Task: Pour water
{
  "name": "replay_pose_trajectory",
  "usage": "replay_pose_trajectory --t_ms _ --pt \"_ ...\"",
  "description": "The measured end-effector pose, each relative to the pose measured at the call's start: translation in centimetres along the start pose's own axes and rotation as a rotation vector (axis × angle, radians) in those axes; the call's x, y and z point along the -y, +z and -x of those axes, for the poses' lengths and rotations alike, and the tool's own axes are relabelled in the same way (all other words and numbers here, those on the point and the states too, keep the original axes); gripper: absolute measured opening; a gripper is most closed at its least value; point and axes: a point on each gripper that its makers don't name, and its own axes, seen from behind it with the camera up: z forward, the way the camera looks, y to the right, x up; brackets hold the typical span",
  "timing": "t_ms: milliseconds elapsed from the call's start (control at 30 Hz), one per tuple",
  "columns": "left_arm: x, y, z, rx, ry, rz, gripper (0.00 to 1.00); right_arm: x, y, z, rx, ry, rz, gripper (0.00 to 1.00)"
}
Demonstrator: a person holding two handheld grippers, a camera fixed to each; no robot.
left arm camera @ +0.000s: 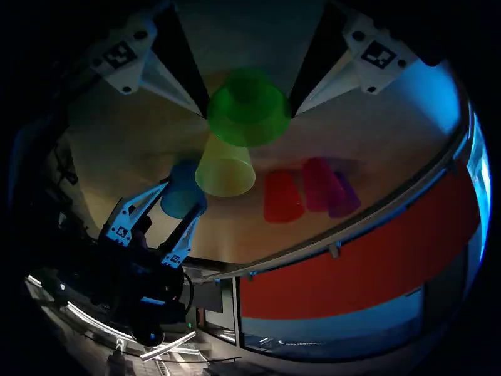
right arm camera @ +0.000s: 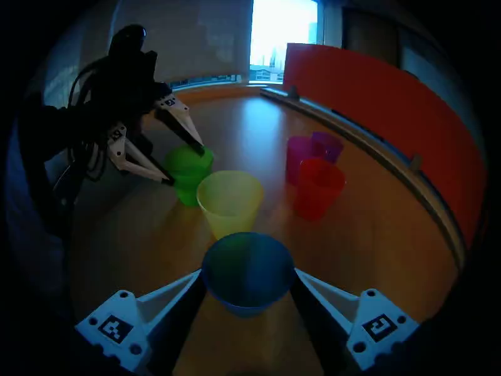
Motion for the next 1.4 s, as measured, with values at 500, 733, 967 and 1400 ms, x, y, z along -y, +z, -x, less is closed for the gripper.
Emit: replay_pose_trajectory --t_ms 500,733,967,1400 --pt "0.1 -0.3 0.4 0.001 -0.018 -0.001 0.89 0.2 -0.8 1.4 0.018 0.008 0.008 0.92" --pt "0.1 -0.3 0.5 0.003 -0.029 -0.001 0.89 0.3 -0.7 2.1 0.037 -0.008 0.017 0.93" --pt "-0.1 -0.5 0.9 0.025 -0.023 0.008 0.94 0.5 -0.7 2.3 0.039 -0.004 0.019 0.98" --pt "0.2 -1.0 1.6 0.039 -0.021 -0.013 0.94 0.6 -1.3 2.9 0.034 0.012 0.032 0.98"
